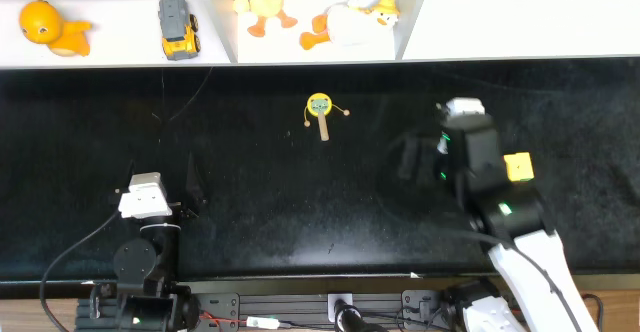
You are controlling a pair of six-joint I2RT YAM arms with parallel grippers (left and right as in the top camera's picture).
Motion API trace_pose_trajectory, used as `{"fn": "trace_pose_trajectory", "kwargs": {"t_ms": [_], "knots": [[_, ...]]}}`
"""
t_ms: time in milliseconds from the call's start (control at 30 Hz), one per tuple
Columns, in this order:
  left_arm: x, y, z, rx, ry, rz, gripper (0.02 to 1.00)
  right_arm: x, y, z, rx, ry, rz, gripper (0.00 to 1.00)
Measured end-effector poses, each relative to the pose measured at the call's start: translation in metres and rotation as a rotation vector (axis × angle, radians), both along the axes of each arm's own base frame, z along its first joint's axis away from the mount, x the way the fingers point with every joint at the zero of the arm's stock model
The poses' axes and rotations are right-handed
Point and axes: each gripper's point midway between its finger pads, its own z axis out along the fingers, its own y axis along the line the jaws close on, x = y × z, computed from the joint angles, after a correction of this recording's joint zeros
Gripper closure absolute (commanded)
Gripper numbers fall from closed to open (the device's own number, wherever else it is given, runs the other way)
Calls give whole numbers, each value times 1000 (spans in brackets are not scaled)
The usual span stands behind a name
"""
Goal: Store Toys
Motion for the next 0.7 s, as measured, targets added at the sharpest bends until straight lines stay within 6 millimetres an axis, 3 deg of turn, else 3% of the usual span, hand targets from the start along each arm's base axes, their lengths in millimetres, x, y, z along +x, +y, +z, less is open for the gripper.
{"fn": "trace_pose_trajectory", "kwargs": {"t_ms": [200, 500, 700], "knots": [[0, 0, 0, 0, 0, 0, 20, 25, 56, -30, 30, 128, -99, 5], [0, 0, 0, 0, 0, 0, 23, 47, 165, -64, -45, 176, 25, 5], [0, 0, 0, 0, 0, 0, 20, 59, 190, -92, -114, 198, 39, 42]]}}
